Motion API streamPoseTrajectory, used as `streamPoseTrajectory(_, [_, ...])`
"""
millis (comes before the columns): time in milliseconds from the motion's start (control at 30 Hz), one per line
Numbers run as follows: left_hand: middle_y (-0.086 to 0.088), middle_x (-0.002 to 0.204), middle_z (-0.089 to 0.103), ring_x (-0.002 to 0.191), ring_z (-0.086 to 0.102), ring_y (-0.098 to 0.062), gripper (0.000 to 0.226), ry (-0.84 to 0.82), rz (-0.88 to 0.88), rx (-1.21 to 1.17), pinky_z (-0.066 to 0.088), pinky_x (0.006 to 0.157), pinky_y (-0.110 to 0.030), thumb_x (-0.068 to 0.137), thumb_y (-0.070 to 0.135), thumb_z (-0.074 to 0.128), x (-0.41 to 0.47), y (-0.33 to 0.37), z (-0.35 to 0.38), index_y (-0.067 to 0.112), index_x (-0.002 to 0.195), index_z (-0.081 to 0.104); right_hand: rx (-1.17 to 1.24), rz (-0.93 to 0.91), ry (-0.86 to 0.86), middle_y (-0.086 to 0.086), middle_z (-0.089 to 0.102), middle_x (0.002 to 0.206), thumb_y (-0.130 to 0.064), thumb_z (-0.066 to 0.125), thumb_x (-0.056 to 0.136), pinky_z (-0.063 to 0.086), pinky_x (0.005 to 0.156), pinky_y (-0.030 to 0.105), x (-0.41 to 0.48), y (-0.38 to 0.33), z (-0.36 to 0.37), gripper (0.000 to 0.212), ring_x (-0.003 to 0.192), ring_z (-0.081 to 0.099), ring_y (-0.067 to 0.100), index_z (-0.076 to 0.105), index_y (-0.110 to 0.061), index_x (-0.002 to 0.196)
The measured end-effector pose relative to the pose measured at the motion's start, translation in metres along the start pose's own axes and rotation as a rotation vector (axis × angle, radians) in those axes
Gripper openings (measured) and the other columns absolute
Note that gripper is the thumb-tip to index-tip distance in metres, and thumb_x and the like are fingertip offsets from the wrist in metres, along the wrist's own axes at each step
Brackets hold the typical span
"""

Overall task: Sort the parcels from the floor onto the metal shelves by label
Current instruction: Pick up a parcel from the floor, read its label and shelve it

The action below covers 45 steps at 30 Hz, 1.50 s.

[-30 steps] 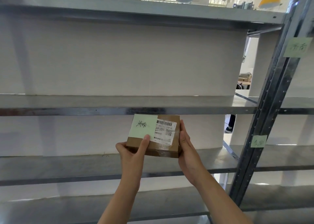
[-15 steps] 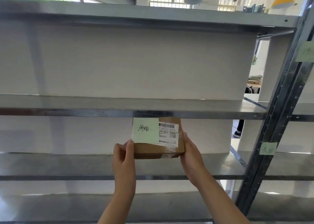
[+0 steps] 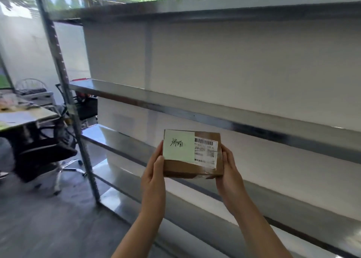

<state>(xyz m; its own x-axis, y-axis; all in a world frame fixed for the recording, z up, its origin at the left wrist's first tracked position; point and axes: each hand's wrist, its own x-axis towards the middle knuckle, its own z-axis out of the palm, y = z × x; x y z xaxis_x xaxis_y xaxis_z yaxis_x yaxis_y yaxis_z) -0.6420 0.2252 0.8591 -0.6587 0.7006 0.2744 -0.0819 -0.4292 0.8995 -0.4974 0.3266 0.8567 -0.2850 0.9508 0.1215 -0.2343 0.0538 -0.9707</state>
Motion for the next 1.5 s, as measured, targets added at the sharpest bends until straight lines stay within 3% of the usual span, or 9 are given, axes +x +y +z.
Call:
streamPoseTrajectory(67, [0.019,0.132,0.069,0.128,0.059,0.001,0.037,0.038,0.023,0.028,0.048,0.1,-0.017,0.108,0.022,0.043,-0.003,0.005,-0.017,0.039,0.135,0.063,0.022,0.041,-0.068,-0.007,0.073,0.119,-0.036,0.031,0.11,0.059,0.08,0.024,0.001,0.01,0.015,0.03,0.105,0.072,0.007,0.056,-0.04,0.124])
streamPoseTrajectory(200, [0.024,0.138,0.064,0.134,0.052,0.006,0.039,0.158,0.036,0.109,0.037,0.115,-0.029,0.11,0.025,0.039,-0.016,0.012,-0.055,0.04,0.138,0.061,0.073,0.08,-0.184,-0.005,0.072,0.122,-0.036,0.034,0.109,0.054,0.096,0.04,-0.004,0.029,0.054,0.031,0.117,0.067,0.017,0.056,-0.034,0.131])
streamPoseTrajectory(333, [0.027,0.136,0.065,0.135,0.052,0.004,0.039,0.293,0.009,0.13,0.036,0.12,-0.036,0.109,0.028,0.039,-0.031,0.017,-0.09,0.05,0.128,0.065,0.079,0.122,-0.279,-0.01,0.075,0.115,-0.034,0.038,0.109,0.052,0.097,0.037,-0.016,0.048,0.091,0.028,0.113,0.068,0.012,0.058,-0.034,0.129])
streamPoseTrajectory(500, [0.026,0.144,0.058,0.139,0.047,0.004,0.045,0.367,0.037,0.234,0.035,0.121,-0.04,0.096,0.047,0.039,-0.052,0.024,-0.132,0.052,0.136,0.059,0.107,0.182,-0.395,-0.006,0.074,0.117,-0.029,0.037,0.11,0.054,0.084,0.026,-0.032,0.064,0.13,0.027,0.103,0.071,0.005,0.061,-0.037,0.119])
streamPoseTrajectory(633, [0.019,0.144,0.061,0.139,0.049,0.0,0.049,0.473,0.062,0.217,0.033,0.123,-0.042,0.093,0.045,0.042,-0.063,0.037,-0.164,0.045,0.139,0.06,0.11,0.219,-0.515,-0.003,0.074,0.12,-0.031,0.039,0.109,0.053,0.097,0.039,-0.047,0.069,0.167,0.027,0.114,0.069,0.015,0.062,-0.039,0.12])
streamPoseTrajectory(800, [0.022,0.14,0.063,0.138,0.05,-0.001,0.042,0.607,0.126,0.258,0.035,0.122,-0.043,0.095,0.041,0.042,-0.075,0.065,-0.209,0.053,0.129,0.064,0.119,0.209,-0.63,0.0,0.073,0.121,-0.031,0.039,0.109,0.055,0.085,0.031,-0.067,0.072,0.227,0.027,0.113,0.069,0.017,0.062,-0.034,0.123])
streamPoseTrajectory(933, [0.017,0.141,0.063,0.138,0.05,-0.005,0.042,0.676,0.14,0.268,0.034,0.122,-0.044,0.095,0.046,0.041,-0.083,0.083,-0.245,0.054,0.13,0.062,0.115,0.182,-0.705,0.0,0.073,0.121,-0.031,0.038,0.109,0.054,0.095,0.043,-0.084,0.077,0.272,0.03,0.117,0.067,0.021,0.065,-0.041,0.119])
streamPoseTrajectory(1100, [0.013,0.142,0.064,0.138,0.052,-0.01,0.044,0.716,0.185,0.22,0.036,0.12,-0.046,0.094,0.047,0.043,-0.081,0.099,-0.293,0.049,0.134,0.062,0.121,0.163,-0.781,0.003,0.07,0.126,-0.03,0.037,0.109,0.053,0.092,0.037,-0.098,0.082,0.328,0.03,0.119,0.066,0.021,0.062,-0.036,0.126])
streamPoseTrajectory(1500, [0.012,0.14,0.065,0.138,0.053,-0.014,0.044,0.753,0.183,0.236,0.037,0.119,-0.049,0.097,0.044,0.043,-0.047,0.117,-0.412,0.049,0.136,0.061,0.081,0.185,-0.841,0.004,0.071,0.124,-0.034,0.035,0.11,0.053,0.102,0.047,-0.113,0.118,0.448,0.031,0.12,0.066,0.023,0.059,-0.04,0.129])
